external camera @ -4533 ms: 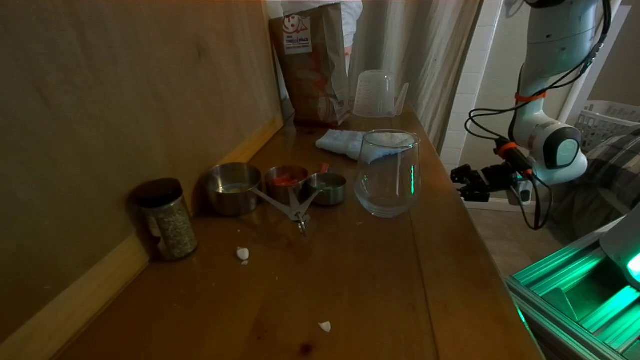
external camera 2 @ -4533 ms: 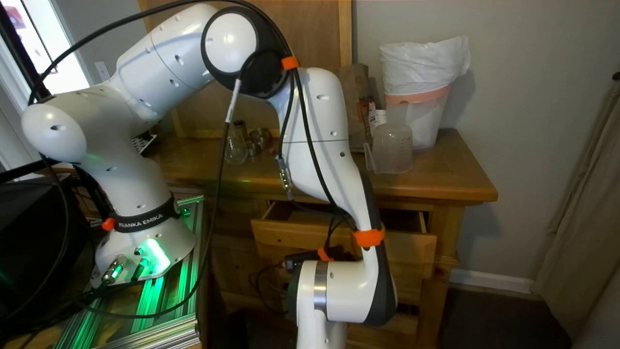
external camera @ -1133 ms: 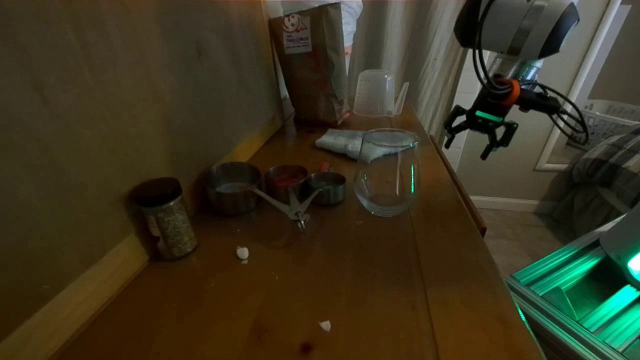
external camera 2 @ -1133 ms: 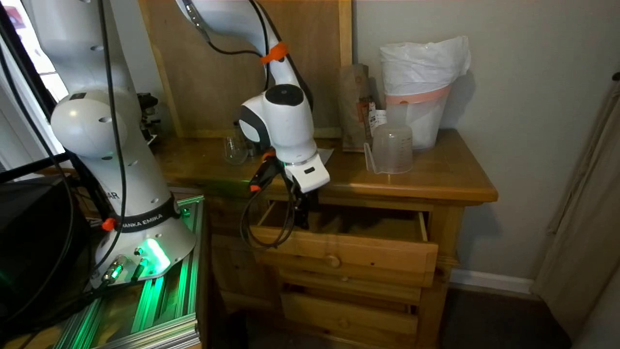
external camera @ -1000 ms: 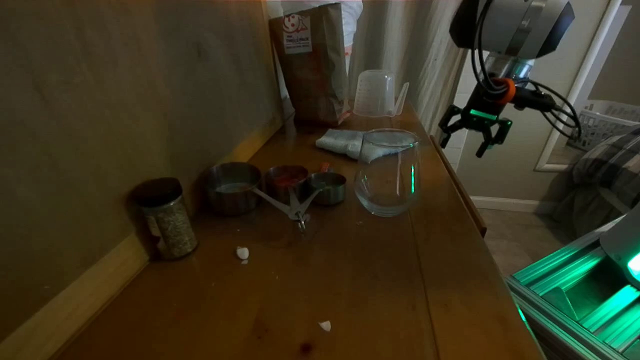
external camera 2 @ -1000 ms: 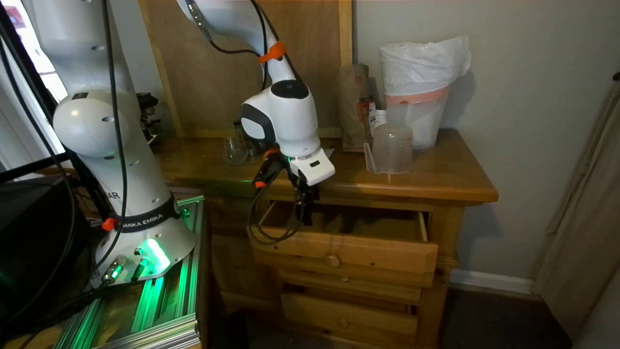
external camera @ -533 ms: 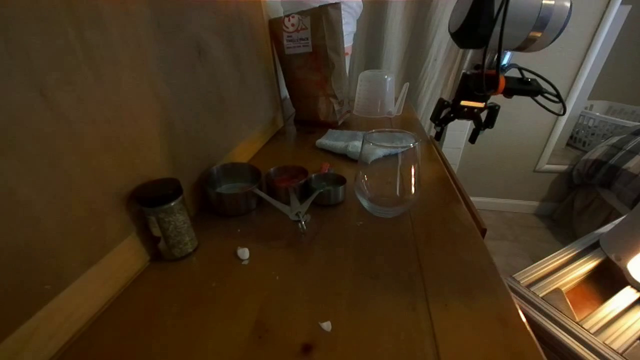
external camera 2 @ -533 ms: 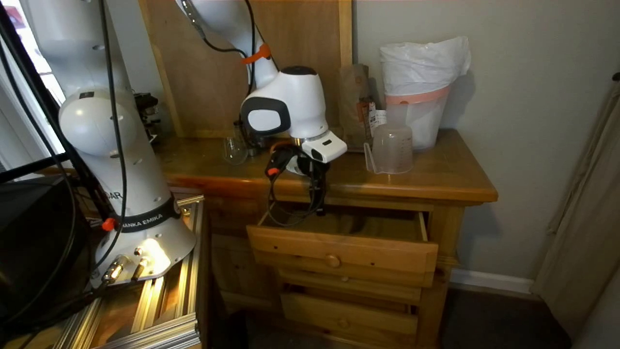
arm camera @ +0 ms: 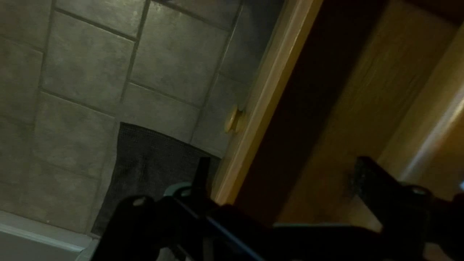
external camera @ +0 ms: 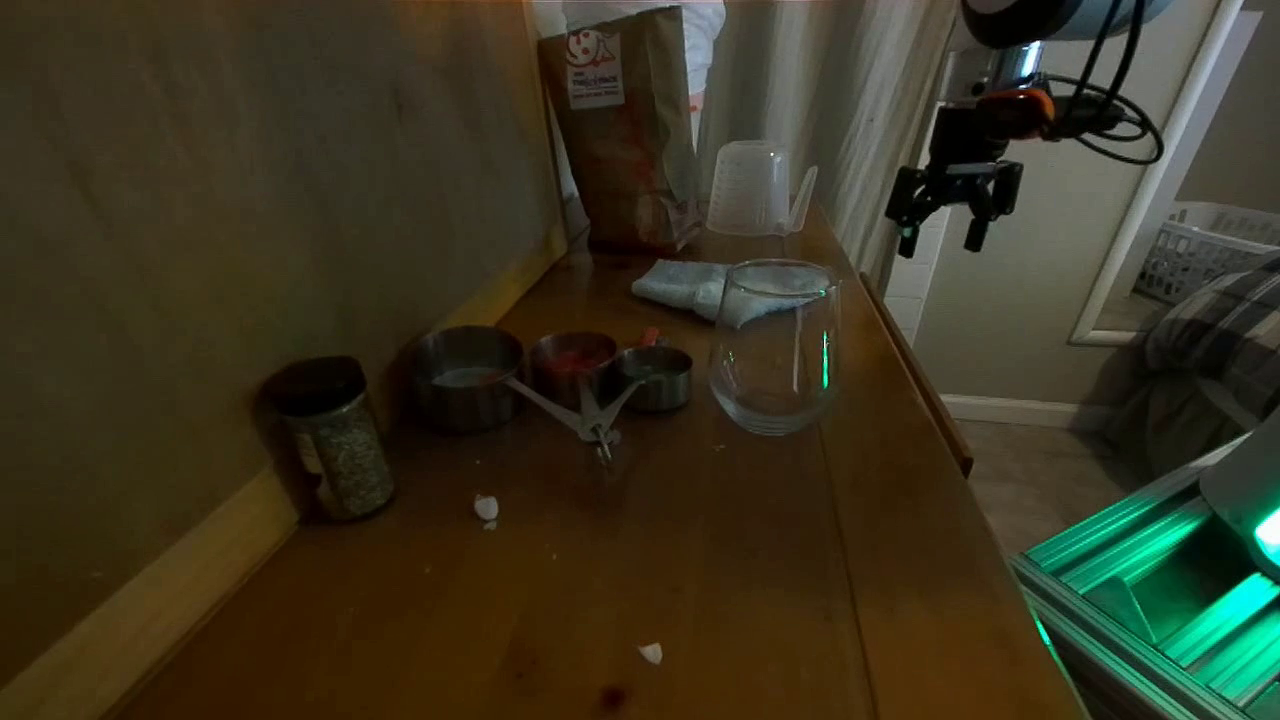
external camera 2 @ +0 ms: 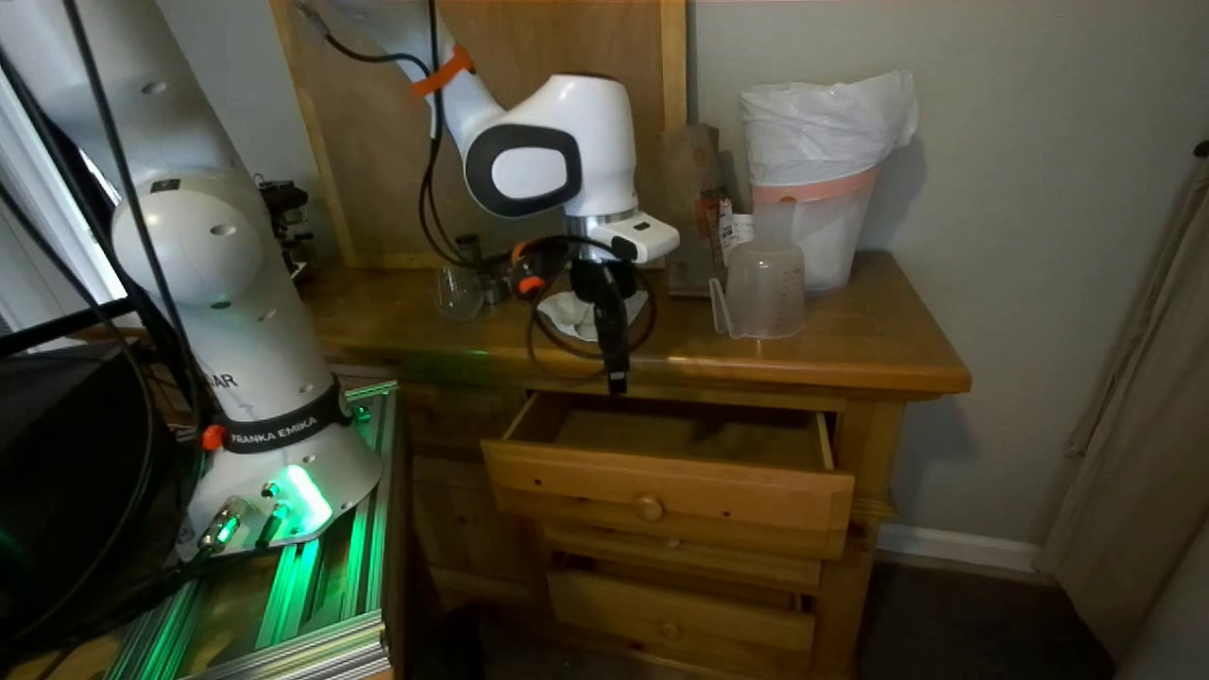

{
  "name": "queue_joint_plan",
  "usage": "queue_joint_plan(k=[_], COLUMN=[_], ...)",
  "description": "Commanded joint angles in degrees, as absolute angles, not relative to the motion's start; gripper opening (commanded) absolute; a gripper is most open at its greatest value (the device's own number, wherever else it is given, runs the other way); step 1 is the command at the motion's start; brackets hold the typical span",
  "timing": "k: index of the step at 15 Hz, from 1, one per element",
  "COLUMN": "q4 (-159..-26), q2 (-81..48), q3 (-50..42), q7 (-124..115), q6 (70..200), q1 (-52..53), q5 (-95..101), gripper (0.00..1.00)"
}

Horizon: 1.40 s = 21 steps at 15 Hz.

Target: Move the towel to the top drawer on the right, then close the drawer

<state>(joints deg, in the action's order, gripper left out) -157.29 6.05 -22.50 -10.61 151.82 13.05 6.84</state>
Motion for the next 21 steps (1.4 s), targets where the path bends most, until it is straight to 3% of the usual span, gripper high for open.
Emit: queue_joint_plan(k=[1,6,11,21], q4=[-157.02,-157.12,-157.18,-156.59], q2=[8.18,10.96,12.34,5.15], q3=[-13.60,-11.31,-3.05,2.36], q7=[-8.35,-3.03,3.59,12.24], q6=[148.93,147.06,146.65,152.60], q1=[5.18,6.36,8.23,9.77], q5=[4.84,2.04,-1.55,-6.04], gripper=[1.00,1.00,1.00,1.00])
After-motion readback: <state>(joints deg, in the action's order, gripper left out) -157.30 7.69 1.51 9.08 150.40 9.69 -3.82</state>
